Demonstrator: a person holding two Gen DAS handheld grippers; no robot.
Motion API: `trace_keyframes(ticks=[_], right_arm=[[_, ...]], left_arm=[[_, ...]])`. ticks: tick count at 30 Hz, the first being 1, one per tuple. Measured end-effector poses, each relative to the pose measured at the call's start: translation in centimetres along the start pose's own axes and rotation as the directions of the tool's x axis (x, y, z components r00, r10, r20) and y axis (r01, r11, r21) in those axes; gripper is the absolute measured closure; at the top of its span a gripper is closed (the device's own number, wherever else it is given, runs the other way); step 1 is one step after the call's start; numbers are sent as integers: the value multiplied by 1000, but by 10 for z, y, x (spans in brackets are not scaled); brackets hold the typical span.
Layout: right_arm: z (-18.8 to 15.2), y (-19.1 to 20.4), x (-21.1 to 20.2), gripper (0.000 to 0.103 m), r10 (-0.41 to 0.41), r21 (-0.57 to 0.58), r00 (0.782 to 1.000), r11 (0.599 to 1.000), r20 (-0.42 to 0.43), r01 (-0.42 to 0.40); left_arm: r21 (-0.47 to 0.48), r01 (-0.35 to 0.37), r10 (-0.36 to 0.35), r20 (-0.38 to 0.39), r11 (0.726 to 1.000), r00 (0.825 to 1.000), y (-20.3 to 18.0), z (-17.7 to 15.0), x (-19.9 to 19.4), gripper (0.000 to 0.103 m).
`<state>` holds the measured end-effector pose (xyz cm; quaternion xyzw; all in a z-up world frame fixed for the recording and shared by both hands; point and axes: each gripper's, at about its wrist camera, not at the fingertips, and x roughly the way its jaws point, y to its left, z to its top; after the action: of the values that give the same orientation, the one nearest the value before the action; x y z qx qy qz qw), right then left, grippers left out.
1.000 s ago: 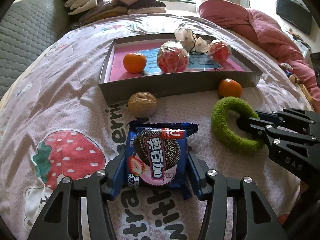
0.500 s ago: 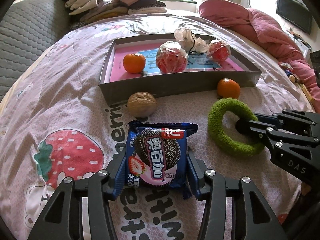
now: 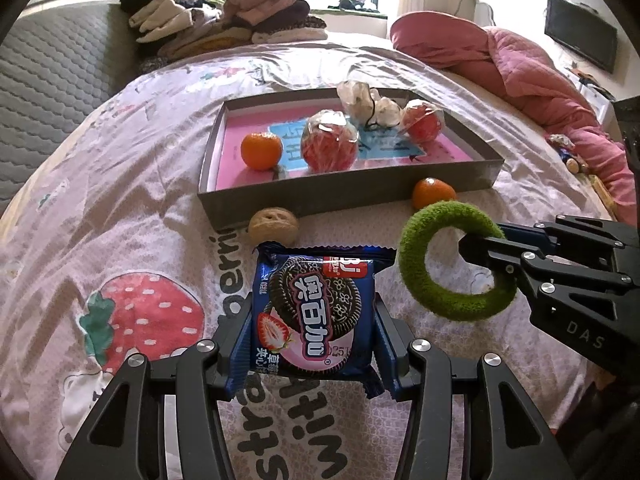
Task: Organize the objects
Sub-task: 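Lift the cookie pack with the left tool toward the tray while the right tool carries the ring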
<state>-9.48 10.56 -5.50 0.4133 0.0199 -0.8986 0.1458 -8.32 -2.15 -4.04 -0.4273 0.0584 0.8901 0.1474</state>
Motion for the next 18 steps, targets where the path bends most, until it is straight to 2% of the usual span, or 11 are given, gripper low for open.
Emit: trace_keyframes(ticks=[18], right_arm=[[12,-7,-25,87,-53,0,993,999,110,53]], left_arm=[[-15,-22,23,76,1000,997,2,17,-21,50]])
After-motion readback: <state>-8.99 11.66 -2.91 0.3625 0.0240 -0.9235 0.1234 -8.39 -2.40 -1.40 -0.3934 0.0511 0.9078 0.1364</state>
